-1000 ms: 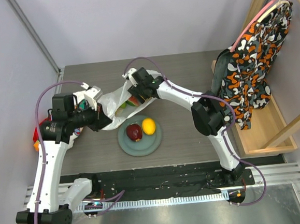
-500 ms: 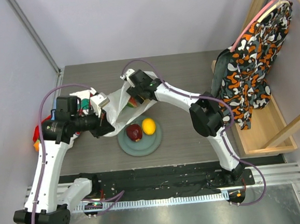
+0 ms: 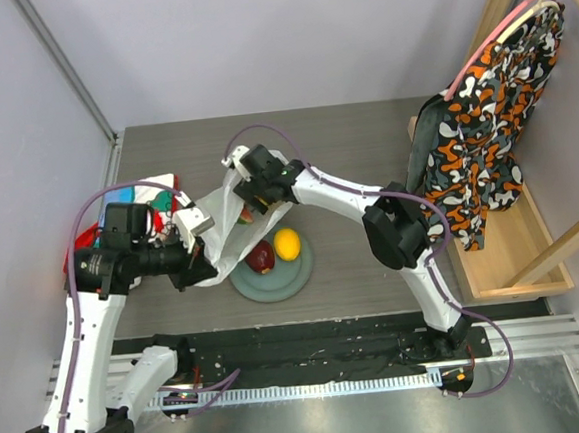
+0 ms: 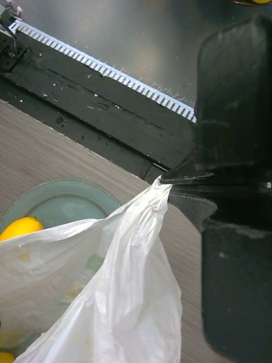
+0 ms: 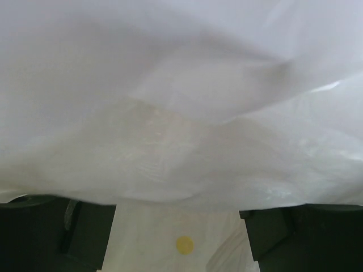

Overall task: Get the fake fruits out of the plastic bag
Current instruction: Take out the fake fruit from the plastic bag.

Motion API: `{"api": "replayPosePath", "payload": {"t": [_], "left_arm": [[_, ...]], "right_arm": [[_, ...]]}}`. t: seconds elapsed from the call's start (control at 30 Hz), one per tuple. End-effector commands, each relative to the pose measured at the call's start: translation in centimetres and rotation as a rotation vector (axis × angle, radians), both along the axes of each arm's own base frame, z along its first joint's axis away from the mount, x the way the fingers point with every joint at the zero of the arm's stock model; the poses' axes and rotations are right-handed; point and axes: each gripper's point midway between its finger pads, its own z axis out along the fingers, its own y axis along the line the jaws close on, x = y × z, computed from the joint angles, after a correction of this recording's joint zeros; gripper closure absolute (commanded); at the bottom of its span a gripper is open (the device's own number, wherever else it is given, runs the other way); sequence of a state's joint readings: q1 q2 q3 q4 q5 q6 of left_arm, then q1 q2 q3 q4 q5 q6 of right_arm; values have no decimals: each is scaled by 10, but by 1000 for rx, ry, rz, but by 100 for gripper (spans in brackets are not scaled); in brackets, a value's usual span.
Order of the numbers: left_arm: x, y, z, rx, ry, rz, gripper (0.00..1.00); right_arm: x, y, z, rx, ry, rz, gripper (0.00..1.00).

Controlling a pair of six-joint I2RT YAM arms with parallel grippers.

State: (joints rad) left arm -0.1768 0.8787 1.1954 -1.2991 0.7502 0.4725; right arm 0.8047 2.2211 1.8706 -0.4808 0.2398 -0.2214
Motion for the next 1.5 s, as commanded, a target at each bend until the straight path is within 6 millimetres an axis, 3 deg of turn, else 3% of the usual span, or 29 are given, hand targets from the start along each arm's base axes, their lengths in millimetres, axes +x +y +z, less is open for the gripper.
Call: {"api": "replayPosePath", "payload": {"t": [0.0,0.23,0.33,0.37,0.43,0.57,0.7,0.83,1.0,1.27,1.47], "left_arm": [[-1,-4,1,-24,4,-2,100],[-3,-5,0,-26,40,-16,100],[-5,-5,-1,-21,51,-20,100],[-5,-5,0,-22,46,-20,100],[-5,-5,0,-24,50,-12,100],[-5,-7,-2,-33,65,-16,100],[-5,-8,-6,-41,74,-12,100],[-6,-8,-5,-44,65,-9,100],[-17,-12,3,-50,91,-66,100],[-29,-23,12,-79,132,-123,100],[-42,-28,33,-120,155,-145,100]], "right_arm": [[9,31,35,104,-62,11,15],[21,45,21,98,-72,9,15],[31,38,14,29,-119,-27,15],[35,30,14,-7,-150,-64,11],[36,25,8,-37,-156,-81,5],[34,19,-7,-69,-140,-88,3],[37,30,-5,-18,-138,-88,5],[42,50,14,102,-131,-89,0],[45,60,19,205,-90,-134,1],[54,56,16,302,-25,-226,5],[64,43,-6,345,52,-327,8]]}}
